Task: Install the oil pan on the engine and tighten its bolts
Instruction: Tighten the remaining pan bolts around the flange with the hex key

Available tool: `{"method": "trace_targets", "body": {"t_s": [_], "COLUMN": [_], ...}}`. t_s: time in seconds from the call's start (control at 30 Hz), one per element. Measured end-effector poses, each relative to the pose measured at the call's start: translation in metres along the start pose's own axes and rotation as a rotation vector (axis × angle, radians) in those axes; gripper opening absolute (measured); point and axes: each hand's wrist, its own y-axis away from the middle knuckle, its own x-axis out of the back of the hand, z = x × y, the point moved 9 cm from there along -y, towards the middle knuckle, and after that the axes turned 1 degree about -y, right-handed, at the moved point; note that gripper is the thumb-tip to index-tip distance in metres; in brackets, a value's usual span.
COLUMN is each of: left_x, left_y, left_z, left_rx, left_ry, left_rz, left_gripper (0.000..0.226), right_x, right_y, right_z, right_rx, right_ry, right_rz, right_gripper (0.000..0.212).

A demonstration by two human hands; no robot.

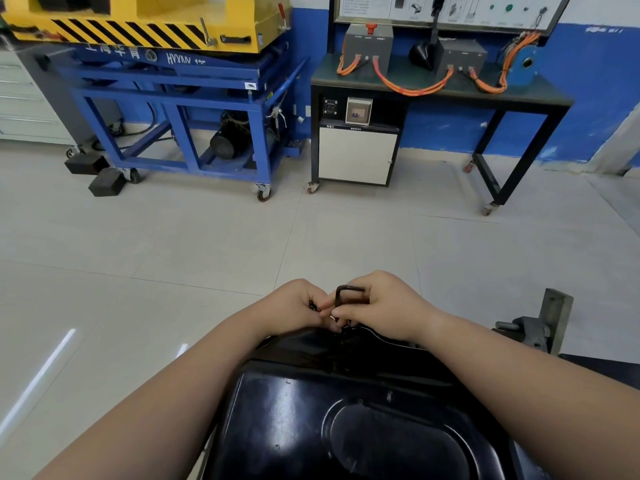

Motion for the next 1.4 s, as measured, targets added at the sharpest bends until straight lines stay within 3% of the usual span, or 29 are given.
{"method": "trace_targets", "body": {"t_s": [0.13,0.23,0.37,0.43,0.53,0.7,1.0,1.4], "left_x": [0.007,0.011,0.011,0.009,0.005,0.003,0.002,0.003], "left_y": [0.003,0.006,0.008,0.006,0.004,0.001,-0.002,-0.001], "left_z": [0.004,0.008,0.008,0.01,0.011,0.01,0.002,0.0], "left_rx": [-0.005,-0.024,-0.004,-0.001,-0.01,-0.012,0.013,0.005], "left_ry": [-0.062,-0.082,-0.067,-0.081,-0.076,-0.026,-0.086,-0.04], "left_rz": [0.048,0.081,0.069,0.05,0.016,-0.007,-0.039,-0.019], "left_gripper": [0.04,0.037,0.032,0.033,0.034,0.049,0.027,0.013], "right_x": [0.008,0.006,0.005,0.004,-0.001,-0.003,0.006,0.001], "right_y": [0.002,0.002,0.002,0.002,0.002,0.006,0.003,0.002], "right_z": [-0.002,-0.003,-0.007,-0.009,-0.009,-0.005,0.003,-0.004], "right_rx": [-0.005,0.001,0.028,0.042,0.028,-0.001,-0.046,0.002], "right_ry": [-0.05,-0.015,0.07,0.084,0.014,-0.089,-0.007,0.088], "right_rz": [0.073,0.071,0.071,0.071,0.021,-0.063,0.05,0.056], "right_gripper": [0.026,0.018,0.03,0.031,0.014,0.038,0.013,0.008]}}
